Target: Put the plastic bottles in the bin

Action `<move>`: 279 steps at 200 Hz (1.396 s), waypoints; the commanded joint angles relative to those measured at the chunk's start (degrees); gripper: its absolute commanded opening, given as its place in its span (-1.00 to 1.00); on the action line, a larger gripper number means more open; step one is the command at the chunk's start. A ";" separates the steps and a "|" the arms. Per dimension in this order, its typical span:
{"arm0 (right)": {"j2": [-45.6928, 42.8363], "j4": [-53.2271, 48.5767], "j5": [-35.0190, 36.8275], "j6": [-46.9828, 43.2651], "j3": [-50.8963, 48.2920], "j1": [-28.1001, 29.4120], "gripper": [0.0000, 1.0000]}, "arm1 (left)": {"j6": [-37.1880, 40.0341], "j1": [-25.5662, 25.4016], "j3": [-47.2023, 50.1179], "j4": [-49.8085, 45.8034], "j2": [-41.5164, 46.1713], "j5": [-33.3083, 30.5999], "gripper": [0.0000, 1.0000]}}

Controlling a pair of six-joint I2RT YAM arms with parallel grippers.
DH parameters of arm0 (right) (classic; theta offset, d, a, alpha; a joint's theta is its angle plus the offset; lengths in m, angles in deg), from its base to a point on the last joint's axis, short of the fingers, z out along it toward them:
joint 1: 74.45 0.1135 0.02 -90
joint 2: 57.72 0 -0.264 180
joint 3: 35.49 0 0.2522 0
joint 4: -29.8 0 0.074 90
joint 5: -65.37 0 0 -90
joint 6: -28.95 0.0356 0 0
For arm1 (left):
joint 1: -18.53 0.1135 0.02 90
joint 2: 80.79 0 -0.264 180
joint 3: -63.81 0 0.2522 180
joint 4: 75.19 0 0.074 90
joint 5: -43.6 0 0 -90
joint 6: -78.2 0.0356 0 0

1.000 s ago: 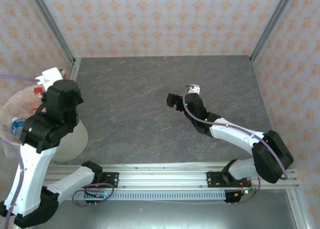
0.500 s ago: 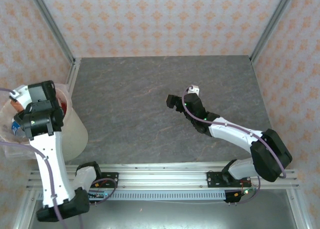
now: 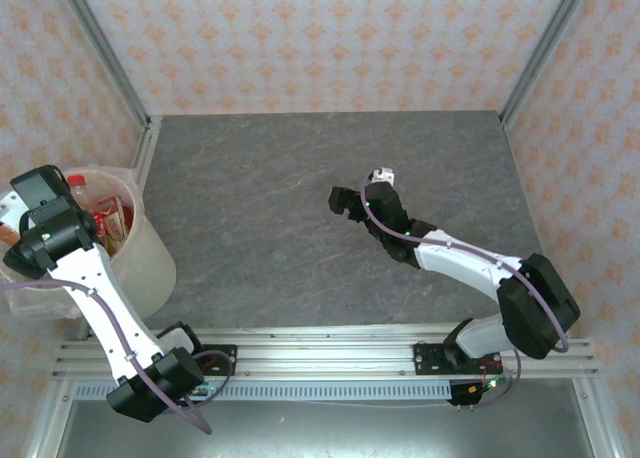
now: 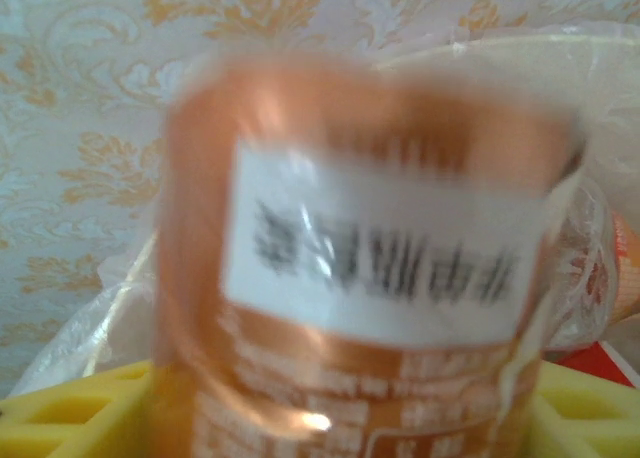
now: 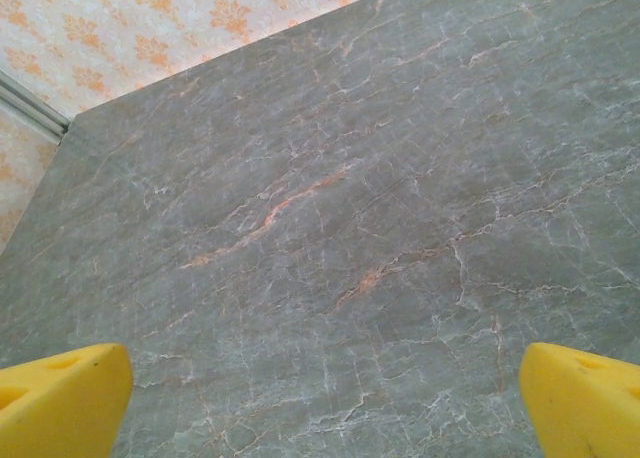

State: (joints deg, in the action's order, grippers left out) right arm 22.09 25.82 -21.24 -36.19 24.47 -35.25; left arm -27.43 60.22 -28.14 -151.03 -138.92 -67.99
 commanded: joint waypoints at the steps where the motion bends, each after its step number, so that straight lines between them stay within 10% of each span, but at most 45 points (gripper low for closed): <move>1: 0.93 -0.81 -0.73 0.93 2.32 -0.13 0.98 | -2.13 0.45 -1.09 -2.53 0.33 1.26 0.56; 214: 4.67 -1.01 -1.69 2.13 4.43 -0.18 0.98 | -12.29 0.45 -2.86 2.39 6.50 59.22 1.00; 279: 4.08 -1.25 -1.24 2.32 3.99 -0.17 0.98 | -11.12 0.41 -3.59 0.48 7.21 57.65 1.00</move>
State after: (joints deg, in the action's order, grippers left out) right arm 26.38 25.80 -23.14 -34.48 27.09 -35.25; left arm -38.34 60.27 -31.42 -151.69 -133.41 -14.06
